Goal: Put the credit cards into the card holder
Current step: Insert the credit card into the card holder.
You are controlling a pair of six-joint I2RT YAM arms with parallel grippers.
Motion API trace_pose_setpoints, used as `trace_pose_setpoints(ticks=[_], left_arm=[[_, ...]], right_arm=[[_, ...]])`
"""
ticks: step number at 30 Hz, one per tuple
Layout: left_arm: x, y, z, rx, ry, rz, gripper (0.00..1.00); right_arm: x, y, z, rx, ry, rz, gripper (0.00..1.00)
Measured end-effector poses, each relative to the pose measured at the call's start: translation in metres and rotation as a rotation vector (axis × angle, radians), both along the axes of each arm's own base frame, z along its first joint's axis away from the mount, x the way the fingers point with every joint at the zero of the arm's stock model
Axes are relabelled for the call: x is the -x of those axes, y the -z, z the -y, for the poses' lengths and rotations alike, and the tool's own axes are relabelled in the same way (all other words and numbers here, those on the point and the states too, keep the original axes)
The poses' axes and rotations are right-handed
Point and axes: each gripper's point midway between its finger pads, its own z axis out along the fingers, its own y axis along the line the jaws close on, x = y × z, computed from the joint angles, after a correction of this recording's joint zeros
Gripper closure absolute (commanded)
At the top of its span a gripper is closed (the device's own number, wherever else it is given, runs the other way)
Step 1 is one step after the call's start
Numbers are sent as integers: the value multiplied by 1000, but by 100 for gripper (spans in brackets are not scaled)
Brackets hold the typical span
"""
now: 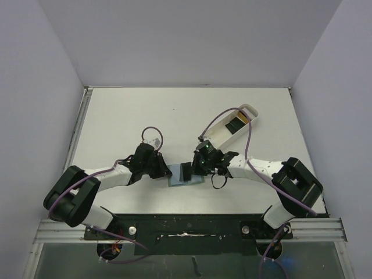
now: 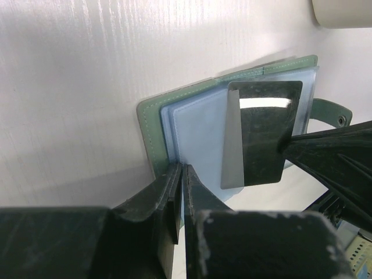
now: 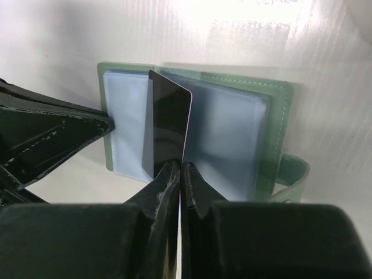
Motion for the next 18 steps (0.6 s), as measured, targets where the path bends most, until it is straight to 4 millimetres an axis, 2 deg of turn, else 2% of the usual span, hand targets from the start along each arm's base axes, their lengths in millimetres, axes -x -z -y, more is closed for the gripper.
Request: trace_pose_setpoints(ticks=[18], left_arm=[[0, 0, 0, 2, 0, 3, 96]], right_arm=[[7, 5, 2, 10, -45, -8, 100]])
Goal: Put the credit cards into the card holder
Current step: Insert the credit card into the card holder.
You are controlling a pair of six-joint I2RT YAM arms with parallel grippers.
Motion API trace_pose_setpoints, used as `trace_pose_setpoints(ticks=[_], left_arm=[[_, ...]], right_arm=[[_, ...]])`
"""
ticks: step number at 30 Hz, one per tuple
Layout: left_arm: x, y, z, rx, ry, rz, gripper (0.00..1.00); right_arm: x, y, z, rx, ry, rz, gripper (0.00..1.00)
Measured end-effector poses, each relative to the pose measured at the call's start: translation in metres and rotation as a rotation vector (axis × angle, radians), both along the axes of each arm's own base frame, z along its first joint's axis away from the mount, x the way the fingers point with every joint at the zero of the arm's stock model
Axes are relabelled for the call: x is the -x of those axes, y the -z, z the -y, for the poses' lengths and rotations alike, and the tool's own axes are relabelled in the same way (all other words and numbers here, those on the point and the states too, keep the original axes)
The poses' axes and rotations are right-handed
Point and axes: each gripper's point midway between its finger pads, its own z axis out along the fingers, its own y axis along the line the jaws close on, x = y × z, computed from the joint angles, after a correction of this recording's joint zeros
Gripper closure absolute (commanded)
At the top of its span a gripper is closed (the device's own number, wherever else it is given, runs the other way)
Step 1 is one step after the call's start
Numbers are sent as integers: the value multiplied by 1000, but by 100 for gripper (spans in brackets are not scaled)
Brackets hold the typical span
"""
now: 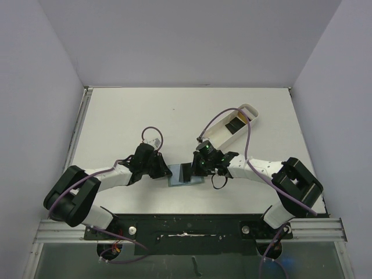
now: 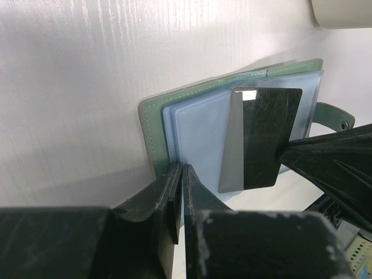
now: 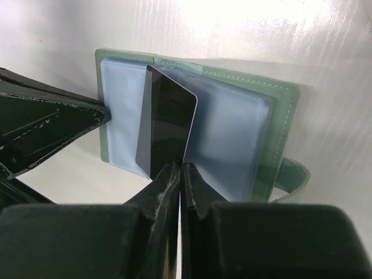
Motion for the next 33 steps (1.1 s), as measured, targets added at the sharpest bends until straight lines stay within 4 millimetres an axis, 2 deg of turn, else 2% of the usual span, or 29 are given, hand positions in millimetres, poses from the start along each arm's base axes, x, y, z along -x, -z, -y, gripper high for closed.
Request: trace_pose_setpoints(ticks=[22, 26, 30, 33], left_arm=[[-1, 0, 1, 6, 1, 6, 96], [0, 0, 2, 13, 4, 9, 96], [0, 0, 3, 23, 4, 10, 96], [2, 0, 4, 34, 3, 5, 96]], right_arm=[[6, 4, 4, 36, -78, 11, 100], [5, 12, 4, 52, -81, -4, 100], [3, 20, 2, 65, -87, -17, 95], [0, 18, -2, 62, -95, -11, 86]])
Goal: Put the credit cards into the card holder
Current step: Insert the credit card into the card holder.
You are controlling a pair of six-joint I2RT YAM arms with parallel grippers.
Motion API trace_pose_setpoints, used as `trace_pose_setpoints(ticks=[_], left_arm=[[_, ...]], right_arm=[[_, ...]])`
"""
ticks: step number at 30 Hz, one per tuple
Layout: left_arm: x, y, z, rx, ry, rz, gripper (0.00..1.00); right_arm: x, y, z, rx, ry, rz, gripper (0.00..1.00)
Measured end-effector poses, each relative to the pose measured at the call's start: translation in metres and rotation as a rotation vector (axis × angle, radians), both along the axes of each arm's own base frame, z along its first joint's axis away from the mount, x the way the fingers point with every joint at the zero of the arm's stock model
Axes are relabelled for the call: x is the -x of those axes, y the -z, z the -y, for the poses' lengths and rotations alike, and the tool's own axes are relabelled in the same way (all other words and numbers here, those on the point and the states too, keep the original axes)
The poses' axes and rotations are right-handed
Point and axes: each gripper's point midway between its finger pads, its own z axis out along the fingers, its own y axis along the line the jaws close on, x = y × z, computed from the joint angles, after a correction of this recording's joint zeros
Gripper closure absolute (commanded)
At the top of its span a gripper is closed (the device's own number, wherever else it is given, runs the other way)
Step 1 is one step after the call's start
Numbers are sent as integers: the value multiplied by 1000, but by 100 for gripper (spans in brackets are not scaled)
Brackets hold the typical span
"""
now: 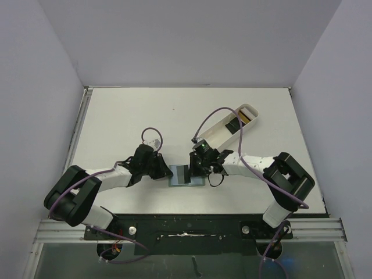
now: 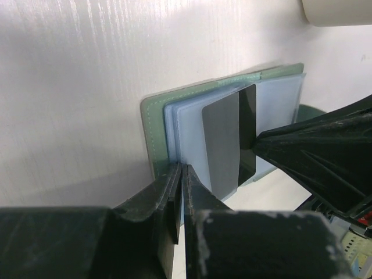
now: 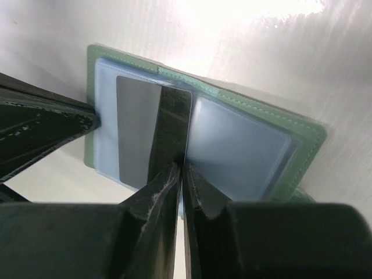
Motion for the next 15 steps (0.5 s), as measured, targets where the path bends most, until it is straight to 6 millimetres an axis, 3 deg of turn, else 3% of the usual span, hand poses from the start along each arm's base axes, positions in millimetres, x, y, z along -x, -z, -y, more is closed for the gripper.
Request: trace_pose_setpoints(ticks=[4, 15], left_arm=[[2, 0, 1, 13, -1, -7, 96], [3, -1, 5, 23, 7, -5, 96]], right_arm=[[-4, -6, -6, -23, -8, 14, 77], [-3, -12, -16, -73, -25, 9, 73]])
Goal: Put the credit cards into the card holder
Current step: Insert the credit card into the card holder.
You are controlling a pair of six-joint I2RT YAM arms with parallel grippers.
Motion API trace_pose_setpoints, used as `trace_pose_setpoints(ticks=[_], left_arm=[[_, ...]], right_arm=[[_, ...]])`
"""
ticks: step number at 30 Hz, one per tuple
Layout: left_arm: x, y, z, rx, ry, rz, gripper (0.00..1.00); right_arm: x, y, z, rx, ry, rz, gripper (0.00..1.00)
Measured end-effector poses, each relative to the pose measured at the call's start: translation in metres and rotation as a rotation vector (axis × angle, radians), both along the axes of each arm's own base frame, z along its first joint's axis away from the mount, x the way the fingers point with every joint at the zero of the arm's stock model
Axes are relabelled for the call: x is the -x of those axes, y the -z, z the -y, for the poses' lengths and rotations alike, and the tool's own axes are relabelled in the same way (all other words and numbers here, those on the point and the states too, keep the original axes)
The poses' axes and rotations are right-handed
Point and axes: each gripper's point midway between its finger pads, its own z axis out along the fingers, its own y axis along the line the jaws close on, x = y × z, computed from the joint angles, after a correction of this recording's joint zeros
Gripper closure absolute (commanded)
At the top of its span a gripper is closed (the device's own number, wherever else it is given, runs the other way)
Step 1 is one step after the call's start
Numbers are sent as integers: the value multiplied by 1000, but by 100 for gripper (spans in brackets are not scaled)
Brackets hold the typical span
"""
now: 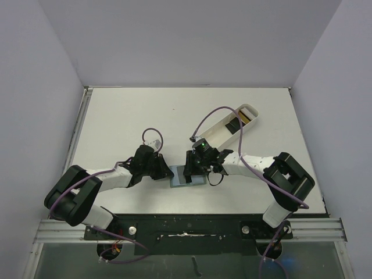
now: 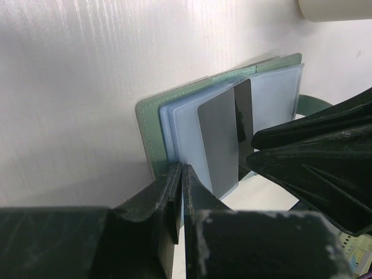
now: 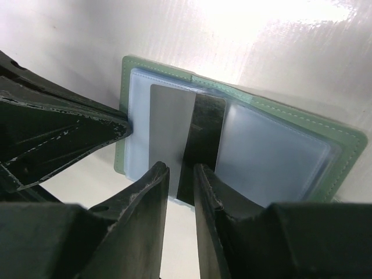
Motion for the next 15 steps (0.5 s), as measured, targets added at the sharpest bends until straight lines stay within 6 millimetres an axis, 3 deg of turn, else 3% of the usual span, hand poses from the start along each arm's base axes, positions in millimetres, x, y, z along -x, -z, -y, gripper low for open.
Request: trace_pose_setpoints(ticks=[7, 15], left_arm=[[1, 0, 2, 6, 0, -7, 92], [3, 0, 2, 10, -1, -14, 92]], right_arm=[[0, -2, -3, -14, 6, -8, 61], [-6, 3, 8, 37, 53, 15, 50]])
